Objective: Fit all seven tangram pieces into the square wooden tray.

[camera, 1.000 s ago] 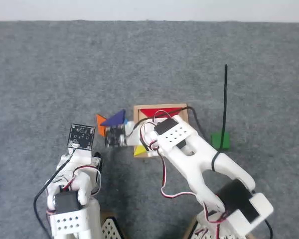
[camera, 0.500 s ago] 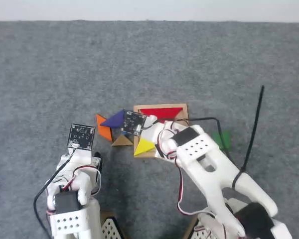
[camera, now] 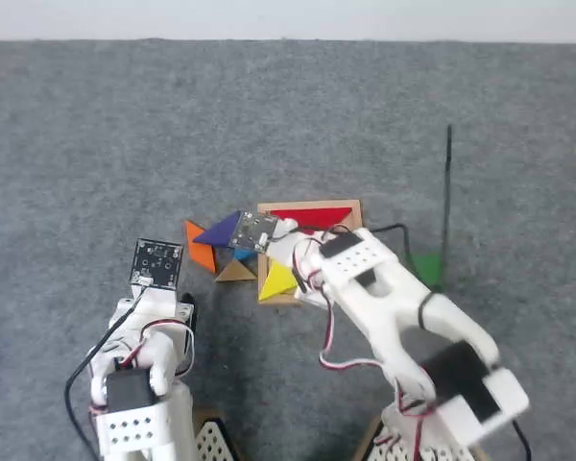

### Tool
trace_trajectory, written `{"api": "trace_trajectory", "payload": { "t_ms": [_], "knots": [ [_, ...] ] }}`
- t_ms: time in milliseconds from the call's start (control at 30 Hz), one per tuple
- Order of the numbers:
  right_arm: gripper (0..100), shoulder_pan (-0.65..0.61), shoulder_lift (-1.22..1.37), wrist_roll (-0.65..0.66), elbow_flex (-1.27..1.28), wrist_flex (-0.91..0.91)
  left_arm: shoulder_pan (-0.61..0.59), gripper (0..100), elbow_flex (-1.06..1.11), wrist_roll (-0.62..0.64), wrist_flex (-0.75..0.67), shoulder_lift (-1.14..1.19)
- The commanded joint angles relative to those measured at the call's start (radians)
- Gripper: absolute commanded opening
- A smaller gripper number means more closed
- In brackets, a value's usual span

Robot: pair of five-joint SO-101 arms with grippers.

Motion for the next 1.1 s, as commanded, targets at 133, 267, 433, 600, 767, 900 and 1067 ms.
{"api": "trace_trajectory", "payload": {
  "t_ms": [133,267,433,600,767,900,1067],
  "knots": [
    [18.4,0.030,0.087,-0.041,-0.135,-0.007,0.003,15,-0.010,0.006,0.008,-0.015],
    [18.4,0.084,0.117,-0.075,-0.193,-0.008,0.003,15,-0.010,0.006,0.008,-0.015],
    [18.4,0.101,0.143,-0.107,-0.278,-0.008,0.003,15,-0.010,0.006,0.008,-0.015],
    [18.4,0.097,0.219,-0.132,-0.373,-0.008,0.003,15,-0.010,0.006,0.008,-0.015],
    [18.3,0.099,0.260,-0.190,-0.402,-0.001,0.003,15,-0.010,0.006,0.008,-0.015],
    [18.3,0.093,0.137,-0.207,-0.328,0.054,0.003,15,-0.010,0.006,0.008,-0.015],
    [18.3,0.067,-0.002,-0.233,-0.140,0.062,0.003,15,-0.010,0.006,0.008,-0.015]
  ]
}}
